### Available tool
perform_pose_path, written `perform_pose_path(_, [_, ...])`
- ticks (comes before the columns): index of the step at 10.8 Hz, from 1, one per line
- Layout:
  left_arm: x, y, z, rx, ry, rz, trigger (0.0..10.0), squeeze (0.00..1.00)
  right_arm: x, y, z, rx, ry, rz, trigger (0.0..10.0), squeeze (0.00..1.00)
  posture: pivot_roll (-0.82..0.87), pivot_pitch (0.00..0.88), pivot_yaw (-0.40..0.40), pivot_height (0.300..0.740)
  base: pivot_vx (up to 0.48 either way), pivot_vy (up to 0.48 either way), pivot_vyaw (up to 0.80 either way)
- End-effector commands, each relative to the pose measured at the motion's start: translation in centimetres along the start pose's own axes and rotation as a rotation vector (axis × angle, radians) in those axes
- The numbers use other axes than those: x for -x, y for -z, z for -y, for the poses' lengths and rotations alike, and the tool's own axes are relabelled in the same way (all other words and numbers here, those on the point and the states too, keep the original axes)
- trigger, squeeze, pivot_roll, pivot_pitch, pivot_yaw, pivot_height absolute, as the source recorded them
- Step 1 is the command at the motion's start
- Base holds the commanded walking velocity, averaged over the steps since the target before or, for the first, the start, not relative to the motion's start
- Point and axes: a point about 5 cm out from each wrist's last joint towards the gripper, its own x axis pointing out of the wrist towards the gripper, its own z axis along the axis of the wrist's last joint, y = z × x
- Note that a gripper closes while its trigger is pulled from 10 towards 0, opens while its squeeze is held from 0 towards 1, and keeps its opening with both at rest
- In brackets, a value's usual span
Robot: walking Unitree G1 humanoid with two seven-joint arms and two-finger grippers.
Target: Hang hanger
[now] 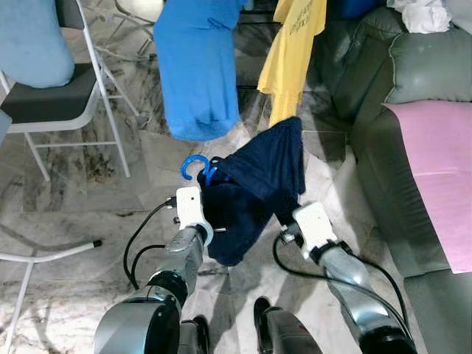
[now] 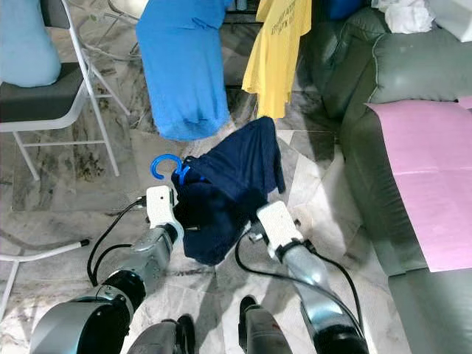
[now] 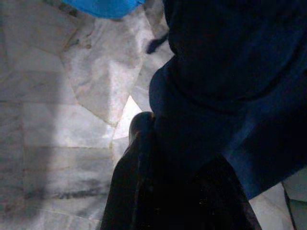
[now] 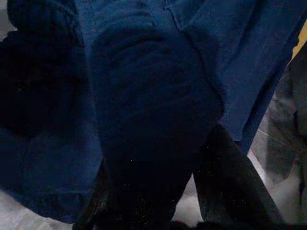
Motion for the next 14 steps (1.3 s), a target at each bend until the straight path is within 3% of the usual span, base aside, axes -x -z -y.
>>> perform_pose_path(1, [-0.3, -2.5, -0.6, 0.071, -0.047, 0.113, 9.0, 0.0, 1.6, 3.1, -2.5, -0.006, -0.119, -0.136, 10.0, 1.0, -0.22, 0.198, 0.05, 0.74, 0.0, 0.0, 0.0])
perform_pose_path(4, [-0.4, -2.5, -0.4, 0.047, -0.044, 0.113, 9.3, 0.0, 2.6, 5.1, -3.9, 0.03, -0.115, -0.183, 10.0, 1.0, -0.23, 0.192, 0.045, 0.74, 0.0, 0.0, 0.0])
perform_pose_path(5, [-0.2, -2.1, -1.1, 0.034, -0.067, 0.103, 9.5, 0.0, 3.0, 5.2, -2.0, 0.076, 0.092, -0.158, 10.0, 1.0, -0.23, 0.188, 0.049, 0.74, 0.0, 0.0, 0.0])
perform_pose_path(7, [0.0, -1.8, -1.6, 0.022, -0.078, 0.093, 9.6, 0.0, 3.3, 3.8, 1.5, 0.158, 0.346, -0.069, 10.0, 1.0, -0.23, 0.189, 0.057, 0.74, 0.0, 0.0, 0.0])
perform_pose_path(9, [0.1, -1.5, -1.8, 0.018, -0.079, 0.086, 9.6, 0.0, 2.8, 1.2, 4.0, 0.281, 0.479, 0.053, 10.0, 1.0, -0.23, 0.194, 0.065, 0.74, 0.0, 0.0, 0.0])
perform_pose_path(11, [0.0, -1.4, -1.7, 0.014, -0.075, 0.077, 9.5, 0.0, 2.6, -1.8, 6.4, 0.261, 0.636, 0.174, 10.0, 1.0, -0.24, 0.201, 0.073, 0.74, 0.0, 0.0, 0.0])
perform_pose_path(14, [0.1, -1.3, -1.7, 0.007, -0.077, 0.07, 9.5, 0.0, 2.4, -3.8, 6.9, 0.278, 0.625, 0.246, 10.0, 1.0, -0.25, 0.209, 0.077, 0.74, 0.0, 0.0, 0.0])
